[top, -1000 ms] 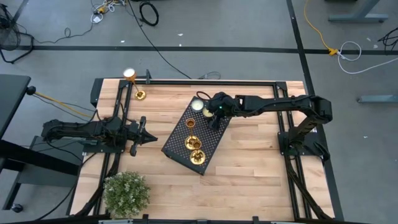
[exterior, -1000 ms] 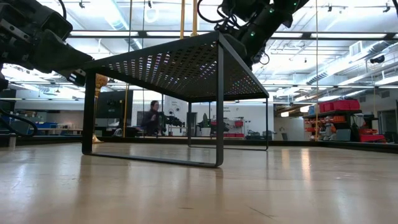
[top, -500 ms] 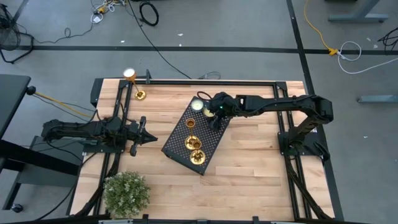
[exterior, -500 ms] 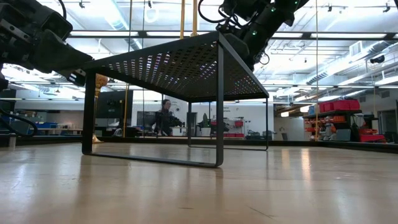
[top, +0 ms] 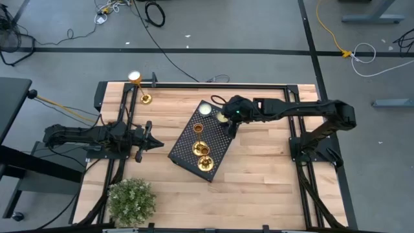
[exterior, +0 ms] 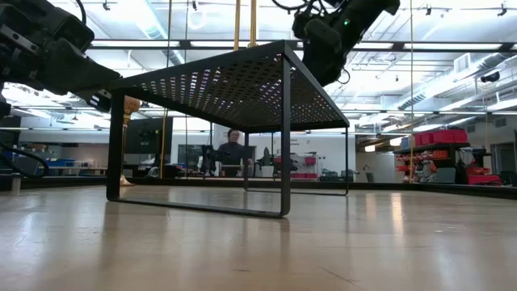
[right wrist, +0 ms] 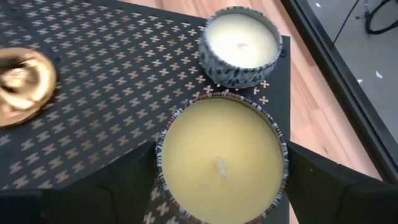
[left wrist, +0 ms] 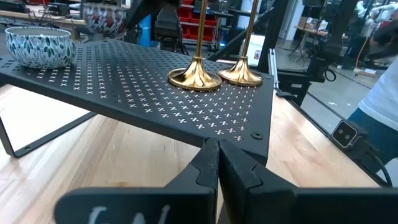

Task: Stock candles on shelf
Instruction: Adjust the scented candles on the shelf

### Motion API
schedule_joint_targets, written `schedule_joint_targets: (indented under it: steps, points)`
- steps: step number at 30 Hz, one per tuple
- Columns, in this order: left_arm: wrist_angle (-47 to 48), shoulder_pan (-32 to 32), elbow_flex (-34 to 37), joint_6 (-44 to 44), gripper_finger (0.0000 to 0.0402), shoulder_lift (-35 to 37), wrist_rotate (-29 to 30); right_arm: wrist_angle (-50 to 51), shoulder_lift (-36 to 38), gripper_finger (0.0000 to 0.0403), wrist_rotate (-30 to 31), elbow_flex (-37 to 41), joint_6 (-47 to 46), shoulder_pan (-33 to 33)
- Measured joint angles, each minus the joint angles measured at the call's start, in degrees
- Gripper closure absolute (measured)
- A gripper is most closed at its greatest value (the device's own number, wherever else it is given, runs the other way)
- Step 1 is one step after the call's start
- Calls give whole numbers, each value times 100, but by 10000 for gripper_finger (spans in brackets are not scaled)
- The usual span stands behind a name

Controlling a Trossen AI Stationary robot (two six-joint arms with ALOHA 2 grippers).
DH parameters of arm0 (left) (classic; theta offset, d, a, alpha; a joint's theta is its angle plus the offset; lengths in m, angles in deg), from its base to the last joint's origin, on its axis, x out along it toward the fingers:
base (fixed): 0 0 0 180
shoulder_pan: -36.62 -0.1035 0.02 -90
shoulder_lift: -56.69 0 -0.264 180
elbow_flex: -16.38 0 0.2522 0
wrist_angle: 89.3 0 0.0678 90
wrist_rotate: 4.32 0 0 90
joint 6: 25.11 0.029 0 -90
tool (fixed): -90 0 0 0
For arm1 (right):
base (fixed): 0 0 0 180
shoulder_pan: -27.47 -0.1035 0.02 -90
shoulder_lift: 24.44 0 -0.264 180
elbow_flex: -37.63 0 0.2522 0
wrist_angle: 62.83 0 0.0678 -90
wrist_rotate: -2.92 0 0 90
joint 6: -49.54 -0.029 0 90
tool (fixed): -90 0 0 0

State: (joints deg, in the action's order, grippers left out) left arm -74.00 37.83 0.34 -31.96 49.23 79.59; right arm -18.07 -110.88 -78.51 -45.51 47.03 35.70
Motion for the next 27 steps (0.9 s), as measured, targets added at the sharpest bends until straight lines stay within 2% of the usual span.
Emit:
schedule_joint_targets:
  steps: [13, 27]
  points:
    - [0, -1, 0, 0, 387, -2, 0, 105, 410, 100, 0, 727, -294, -120]
    - [0, -2, 2, 0, 387, -2, 2, 76, 416, 100, 94, 828, -260, -120]
